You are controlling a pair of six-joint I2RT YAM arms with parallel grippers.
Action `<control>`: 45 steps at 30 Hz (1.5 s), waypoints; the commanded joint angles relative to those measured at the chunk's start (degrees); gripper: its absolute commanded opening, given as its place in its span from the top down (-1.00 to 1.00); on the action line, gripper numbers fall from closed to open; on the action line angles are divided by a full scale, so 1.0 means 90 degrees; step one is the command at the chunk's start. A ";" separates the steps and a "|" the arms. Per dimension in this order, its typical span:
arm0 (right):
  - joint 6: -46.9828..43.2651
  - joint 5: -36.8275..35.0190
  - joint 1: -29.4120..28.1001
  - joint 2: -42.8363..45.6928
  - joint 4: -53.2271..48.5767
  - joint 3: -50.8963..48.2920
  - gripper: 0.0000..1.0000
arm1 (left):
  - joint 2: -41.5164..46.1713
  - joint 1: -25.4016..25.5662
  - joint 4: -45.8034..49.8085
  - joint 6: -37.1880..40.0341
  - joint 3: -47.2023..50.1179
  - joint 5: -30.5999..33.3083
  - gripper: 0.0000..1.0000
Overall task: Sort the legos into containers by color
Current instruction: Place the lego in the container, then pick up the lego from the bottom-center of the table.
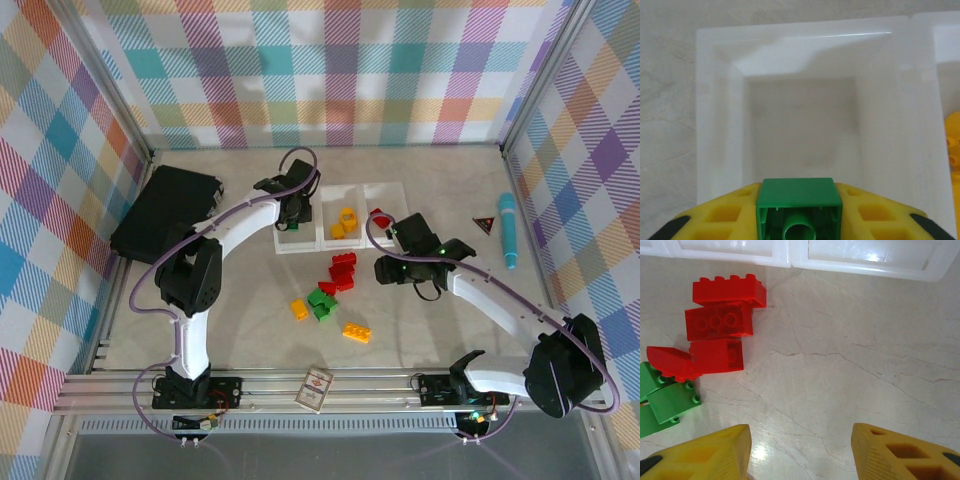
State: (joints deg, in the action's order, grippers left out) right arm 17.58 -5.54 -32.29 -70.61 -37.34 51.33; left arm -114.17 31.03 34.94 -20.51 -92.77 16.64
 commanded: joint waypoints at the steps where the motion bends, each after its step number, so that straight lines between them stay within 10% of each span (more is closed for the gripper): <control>1: 0.0126 -0.0037 0.0014 0.0226 -0.0008 -0.0067 -0.13 | -0.0215 0.0009 -0.0138 0.0107 -0.0105 -0.0305 0.13; 12: 0.0343 0.0199 0.0014 0.0632 -0.0301 -0.0146 -0.24 | 0.0759 0.0010 -0.0531 0.0233 0.0287 -0.0452 -0.34; 23: 0.0803 0.1514 -0.0095 0.0728 -0.0416 -0.0194 -0.28 | 0.4352 0.0049 -0.1079 0.0057 0.2887 -0.0846 -0.63; 34: 0.0896 0.1143 -0.1302 -0.0524 -0.0401 0.0302 -0.28 | 0.8020 0.0049 0.0056 -0.1275 0.5689 -0.0473 -0.89; 45: -0.0191 0.0783 -0.2200 -0.1219 -0.0828 0.0158 -0.45 | 0.8884 0.0049 0.1011 -0.1974 0.6352 -0.0587 -0.90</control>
State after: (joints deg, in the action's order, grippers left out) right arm 21.26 3.75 -49.54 -79.83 -41.41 53.15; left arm -34.65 31.09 41.36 -36.47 -36.38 11.42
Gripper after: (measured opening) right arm 0.715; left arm 0.949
